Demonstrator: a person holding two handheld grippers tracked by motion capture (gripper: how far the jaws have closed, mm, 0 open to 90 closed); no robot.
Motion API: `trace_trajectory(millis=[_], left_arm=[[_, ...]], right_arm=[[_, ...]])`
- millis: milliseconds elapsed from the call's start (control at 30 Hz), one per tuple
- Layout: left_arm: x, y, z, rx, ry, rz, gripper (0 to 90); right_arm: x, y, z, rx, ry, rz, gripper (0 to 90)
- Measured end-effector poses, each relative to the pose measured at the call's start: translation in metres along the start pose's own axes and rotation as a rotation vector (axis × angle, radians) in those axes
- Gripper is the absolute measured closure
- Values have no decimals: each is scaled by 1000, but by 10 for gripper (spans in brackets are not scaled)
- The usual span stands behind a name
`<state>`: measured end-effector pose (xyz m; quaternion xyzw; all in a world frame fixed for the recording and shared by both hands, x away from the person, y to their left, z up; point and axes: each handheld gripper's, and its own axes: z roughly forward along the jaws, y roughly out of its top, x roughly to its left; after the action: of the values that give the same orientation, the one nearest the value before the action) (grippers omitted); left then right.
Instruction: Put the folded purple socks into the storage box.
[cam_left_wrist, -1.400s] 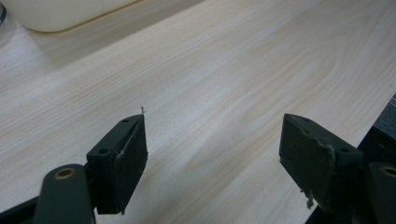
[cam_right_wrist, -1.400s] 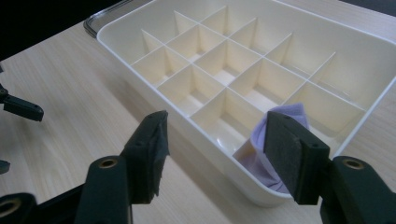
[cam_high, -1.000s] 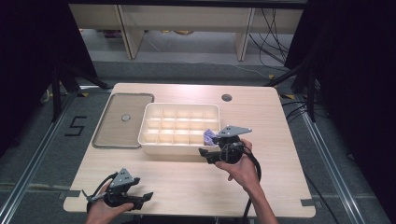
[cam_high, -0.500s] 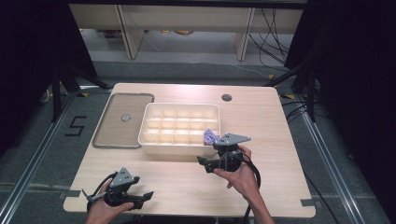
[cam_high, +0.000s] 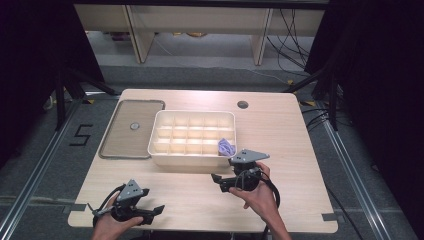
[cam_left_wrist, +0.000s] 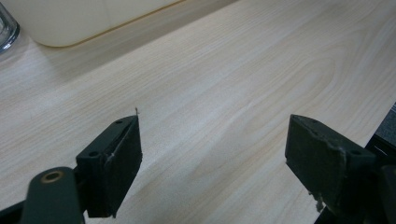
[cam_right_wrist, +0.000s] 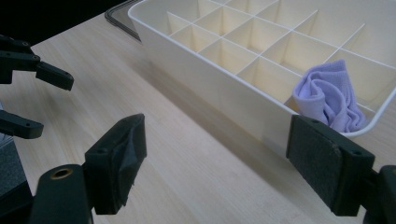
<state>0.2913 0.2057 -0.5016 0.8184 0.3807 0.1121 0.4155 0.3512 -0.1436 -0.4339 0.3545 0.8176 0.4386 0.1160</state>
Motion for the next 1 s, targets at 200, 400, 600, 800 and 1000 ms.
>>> trace_trajectory(millis=[200,400,600,800,1000], left_arm=[[0,0,0,-5,2,-1,169],[-1,0,-1,13,1,12,167],[-3,0,0,8,-4,17,168],[-3,1,-1,12,-10,22,168],[-3,1,0,11,-9,35,168]], right_arm=[[1,-7,-3,-19,-9,17,187],[4,-13,-2,-17,-17,32,158],[4,-20,-6,-14,-23,21,158],[3,-26,-3,-24,0,9,159],[2,-32,-4,0,-22,23,160]])
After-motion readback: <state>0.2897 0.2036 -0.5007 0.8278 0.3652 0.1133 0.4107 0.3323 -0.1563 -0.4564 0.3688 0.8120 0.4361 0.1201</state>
